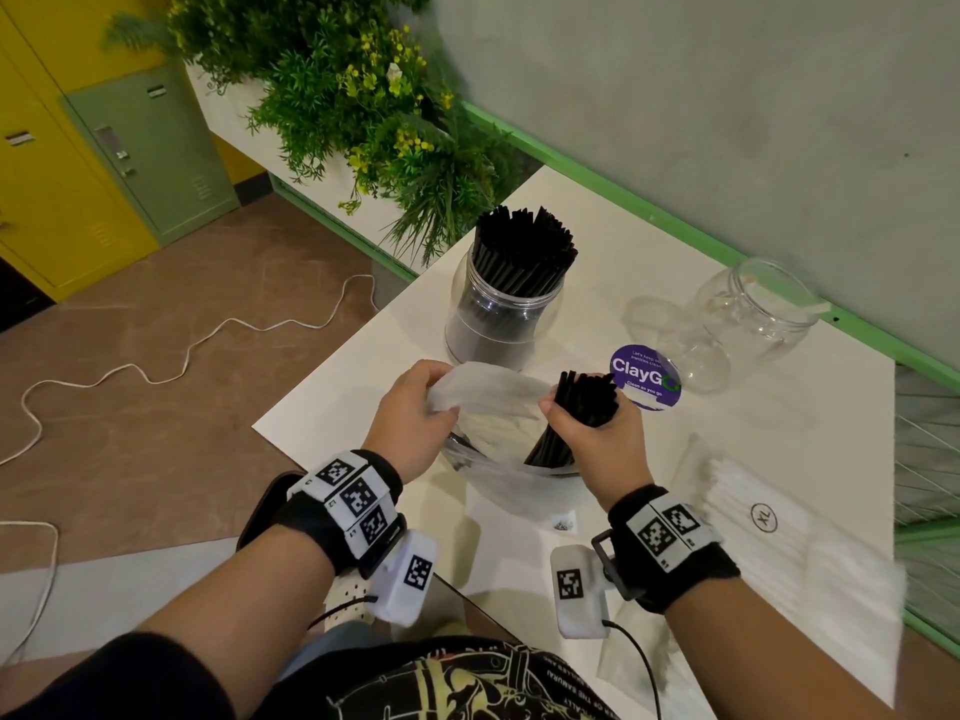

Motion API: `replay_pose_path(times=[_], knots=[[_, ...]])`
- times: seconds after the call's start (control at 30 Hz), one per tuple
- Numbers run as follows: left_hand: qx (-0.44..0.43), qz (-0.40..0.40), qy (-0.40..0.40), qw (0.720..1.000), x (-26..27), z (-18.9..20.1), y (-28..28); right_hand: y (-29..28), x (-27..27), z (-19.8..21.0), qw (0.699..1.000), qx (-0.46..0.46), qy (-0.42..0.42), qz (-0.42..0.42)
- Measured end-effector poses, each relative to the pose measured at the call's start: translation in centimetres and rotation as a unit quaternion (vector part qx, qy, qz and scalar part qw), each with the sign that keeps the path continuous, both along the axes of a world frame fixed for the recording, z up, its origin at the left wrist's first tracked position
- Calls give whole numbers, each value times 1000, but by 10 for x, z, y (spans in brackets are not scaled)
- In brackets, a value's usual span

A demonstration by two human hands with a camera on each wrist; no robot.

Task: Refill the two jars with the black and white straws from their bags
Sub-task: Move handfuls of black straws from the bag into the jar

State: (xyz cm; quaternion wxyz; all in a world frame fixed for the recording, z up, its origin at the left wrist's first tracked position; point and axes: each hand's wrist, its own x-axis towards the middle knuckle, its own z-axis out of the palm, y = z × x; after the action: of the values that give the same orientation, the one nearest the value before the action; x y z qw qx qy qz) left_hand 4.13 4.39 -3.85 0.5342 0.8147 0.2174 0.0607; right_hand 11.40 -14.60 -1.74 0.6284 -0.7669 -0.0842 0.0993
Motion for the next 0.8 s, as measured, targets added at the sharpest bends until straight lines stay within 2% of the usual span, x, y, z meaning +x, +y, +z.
replay_pose_path(times=[0.07,0.13,0.2,0.27,0.37,0.47,0.67,0.8], knots=[[86,10,-3,996,-5,4,-2,-3,0,5,1000,10,-11,3],[215,-10,-63,975,-11,12,-10,-5,-1,9,999,26,-30,-4],[292,-84,-108,946,-13,15,-24,-4,-4,9,998,40,-38,-14],[327,-207,-55,920,-14,5,-34,-2,-7,1,999,38,-31,-25],[359,-333,87,868,-22,-32,-36,-10,-9,-14,998,43,4,-42],[360,-385,154,836,-33,-62,-33,-21,-11,-25,999,31,30,-31],[355,-427,222,801,-35,-76,-35,-18,-11,-32,998,11,56,-7],[372,-410,239,798,-24,-80,-28,-11,3,-3,999,43,18,-15]])
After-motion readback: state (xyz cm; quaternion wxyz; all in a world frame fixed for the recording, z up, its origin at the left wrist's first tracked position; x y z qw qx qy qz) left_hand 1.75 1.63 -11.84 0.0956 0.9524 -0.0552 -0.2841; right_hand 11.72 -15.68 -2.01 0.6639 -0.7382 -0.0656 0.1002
